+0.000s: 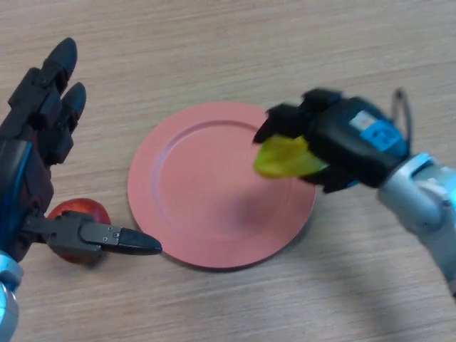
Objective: Pick up the yellow starfruit and place it on the plate
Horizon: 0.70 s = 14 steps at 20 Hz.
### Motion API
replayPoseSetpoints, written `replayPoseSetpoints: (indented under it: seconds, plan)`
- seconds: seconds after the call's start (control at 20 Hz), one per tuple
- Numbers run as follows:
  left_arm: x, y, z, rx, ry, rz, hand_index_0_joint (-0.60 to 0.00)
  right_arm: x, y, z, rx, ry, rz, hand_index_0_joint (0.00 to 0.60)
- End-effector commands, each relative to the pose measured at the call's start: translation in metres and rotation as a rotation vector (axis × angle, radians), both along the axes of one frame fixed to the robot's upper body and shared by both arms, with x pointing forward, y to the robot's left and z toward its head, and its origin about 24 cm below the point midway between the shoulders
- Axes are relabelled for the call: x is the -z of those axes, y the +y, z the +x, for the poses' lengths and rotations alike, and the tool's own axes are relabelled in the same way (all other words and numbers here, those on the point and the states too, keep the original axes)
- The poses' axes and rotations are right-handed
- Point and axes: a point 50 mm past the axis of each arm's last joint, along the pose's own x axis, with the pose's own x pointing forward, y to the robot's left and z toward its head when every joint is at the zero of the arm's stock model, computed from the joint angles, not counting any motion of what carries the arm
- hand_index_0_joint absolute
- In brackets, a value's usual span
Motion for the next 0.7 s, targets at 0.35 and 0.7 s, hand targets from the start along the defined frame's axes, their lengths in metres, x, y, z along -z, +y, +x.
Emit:
replayPoseSetpoints:
  seconds: [0.35,0.7]
  plan:
    - [-0.030,0.010,-0.010,-0.033,-0.224,0.037,0.000,-0.027,0.017,0.012,0.026,0.010,0.234,0.152]
    - [-0.030,0.013,-0.010,-0.057,-0.238,0.074,0.000,-0.055,0.020,0.004,0.013,0.032,0.518,0.000]
